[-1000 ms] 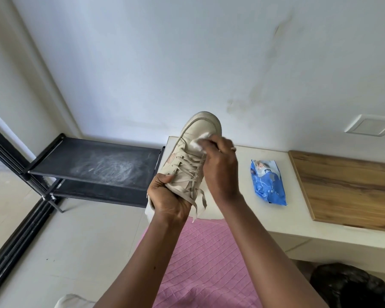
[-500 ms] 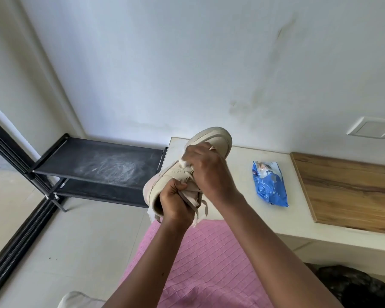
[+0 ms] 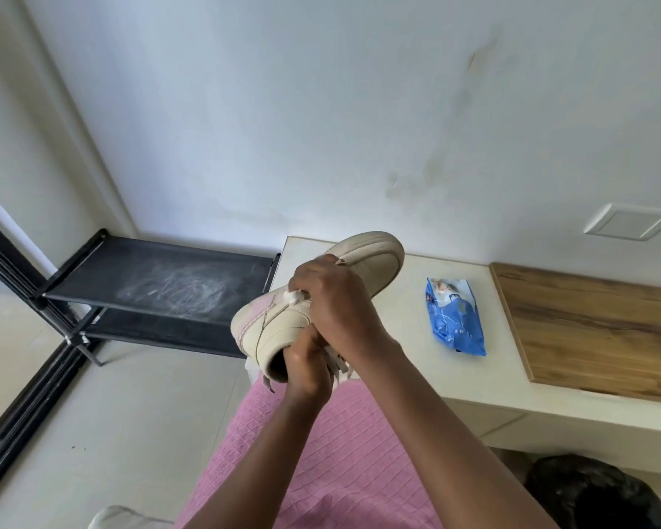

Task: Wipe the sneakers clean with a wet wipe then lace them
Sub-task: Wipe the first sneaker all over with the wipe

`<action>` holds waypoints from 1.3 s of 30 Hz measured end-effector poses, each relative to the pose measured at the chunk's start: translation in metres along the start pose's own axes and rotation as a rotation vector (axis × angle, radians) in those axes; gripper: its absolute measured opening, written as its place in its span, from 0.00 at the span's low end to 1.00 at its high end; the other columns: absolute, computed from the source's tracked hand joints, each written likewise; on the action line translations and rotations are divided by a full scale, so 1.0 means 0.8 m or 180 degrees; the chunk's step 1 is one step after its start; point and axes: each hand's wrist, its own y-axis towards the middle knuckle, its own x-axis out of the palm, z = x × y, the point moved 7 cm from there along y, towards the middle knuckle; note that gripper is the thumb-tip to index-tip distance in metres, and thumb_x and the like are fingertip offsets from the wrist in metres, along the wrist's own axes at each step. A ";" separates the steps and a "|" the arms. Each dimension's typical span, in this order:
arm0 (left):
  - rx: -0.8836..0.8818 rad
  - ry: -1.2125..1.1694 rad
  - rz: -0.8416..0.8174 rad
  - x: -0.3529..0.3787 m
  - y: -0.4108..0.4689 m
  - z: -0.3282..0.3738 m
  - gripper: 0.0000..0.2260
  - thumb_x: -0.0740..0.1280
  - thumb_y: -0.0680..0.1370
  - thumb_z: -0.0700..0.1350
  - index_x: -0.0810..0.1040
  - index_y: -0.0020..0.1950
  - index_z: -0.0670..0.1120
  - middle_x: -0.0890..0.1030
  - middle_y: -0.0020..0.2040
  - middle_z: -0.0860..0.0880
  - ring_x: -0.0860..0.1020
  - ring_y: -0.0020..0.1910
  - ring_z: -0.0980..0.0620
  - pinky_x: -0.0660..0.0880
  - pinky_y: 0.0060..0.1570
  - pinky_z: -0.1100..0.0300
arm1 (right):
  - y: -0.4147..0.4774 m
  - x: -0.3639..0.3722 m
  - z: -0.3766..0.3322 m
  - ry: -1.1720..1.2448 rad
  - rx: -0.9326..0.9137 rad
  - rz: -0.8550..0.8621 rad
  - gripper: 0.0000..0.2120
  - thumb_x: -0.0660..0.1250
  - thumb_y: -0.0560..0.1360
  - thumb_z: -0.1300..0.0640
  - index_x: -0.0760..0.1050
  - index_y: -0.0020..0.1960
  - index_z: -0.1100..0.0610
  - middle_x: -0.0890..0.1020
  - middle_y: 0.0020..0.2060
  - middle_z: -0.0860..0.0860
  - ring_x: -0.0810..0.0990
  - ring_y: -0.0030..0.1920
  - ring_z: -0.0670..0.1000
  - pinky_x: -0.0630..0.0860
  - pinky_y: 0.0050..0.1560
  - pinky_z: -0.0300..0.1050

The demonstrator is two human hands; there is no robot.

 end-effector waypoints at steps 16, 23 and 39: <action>0.0039 0.0480 -0.0072 -0.010 0.009 0.004 0.09 0.56 0.58 0.37 0.65 0.18 0.43 0.64 0.17 0.51 0.63 0.17 0.57 0.61 0.19 0.69 | 0.017 -0.035 0.029 -0.0207 0.0451 0.0982 0.13 0.54 0.59 0.71 0.77 0.33 0.63 0.79 0.32 0.58 0.77 0.36 0.59 0.72 0.35 0.45; -0.0335 -0.0477 0.0039 -0.019 0.023 0.000 0.04 0.55 0.58 0.37 0.69 0.28 0.42 0.69 0.28 0.47 0.68 0.27 0.49 0.65 0.26 0.65 | 0.003 -0.055 0.030 -0.0459 0.0122 0.1348 0.13 0.55 0.64 0.66 0.79 0.38 0.65 0.80 0.38 0.58 0.78 0.42 0.58 0.70 0.44 0.45; -0.1012 -0.2585 -0.0193 -0.018 0.027 0.004 0.30 0.62 0.52 0.36 0.77 0.53 0.31 0.81 0.48 0.33 0.82 0.43 0.34 0.77 0.40 0.37 | -0.044 -0.042 0.069 0.0295 0.1007 0.2128 0.10 0.63 0.67 0.72 0.81 0.41 0.62 0.83 0.42 0.54 0.81 0.45 0.51 0.76 0.47 0.40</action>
